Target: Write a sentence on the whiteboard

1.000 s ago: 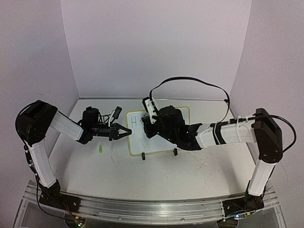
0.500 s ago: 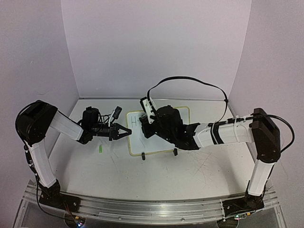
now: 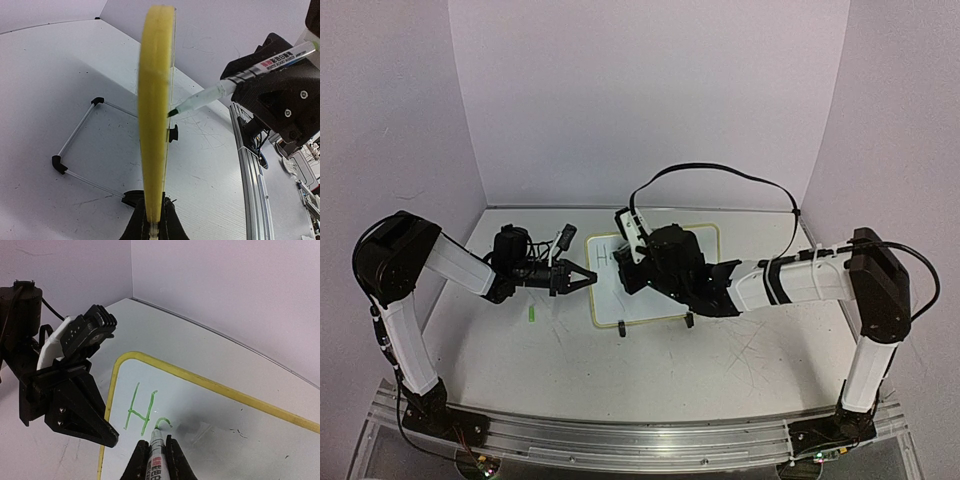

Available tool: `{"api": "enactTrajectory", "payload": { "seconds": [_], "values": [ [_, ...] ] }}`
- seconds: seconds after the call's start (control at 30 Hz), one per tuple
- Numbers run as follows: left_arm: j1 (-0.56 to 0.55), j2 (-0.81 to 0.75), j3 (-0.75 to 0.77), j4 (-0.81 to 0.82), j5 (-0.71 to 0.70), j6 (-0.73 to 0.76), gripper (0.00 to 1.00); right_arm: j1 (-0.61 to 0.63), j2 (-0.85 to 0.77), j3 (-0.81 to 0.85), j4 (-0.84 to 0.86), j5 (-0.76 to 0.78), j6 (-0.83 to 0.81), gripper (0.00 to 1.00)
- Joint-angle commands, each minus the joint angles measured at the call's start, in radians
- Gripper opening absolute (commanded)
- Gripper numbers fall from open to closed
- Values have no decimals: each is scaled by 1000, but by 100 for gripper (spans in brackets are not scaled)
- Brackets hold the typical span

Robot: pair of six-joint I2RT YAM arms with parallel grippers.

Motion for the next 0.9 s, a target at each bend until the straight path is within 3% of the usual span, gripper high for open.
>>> {"api": "enactTrajectory", "payload": {
  "seconds": [0.0,0.87],
  "values": [
    [1,-14,10,-15,-29,34,0,-2,-18,-26,-13,19,18,0],
    [1,-15,8,-16,-28,34,0,-2,-46,-35,51,102,-8,0]
  ]
}}
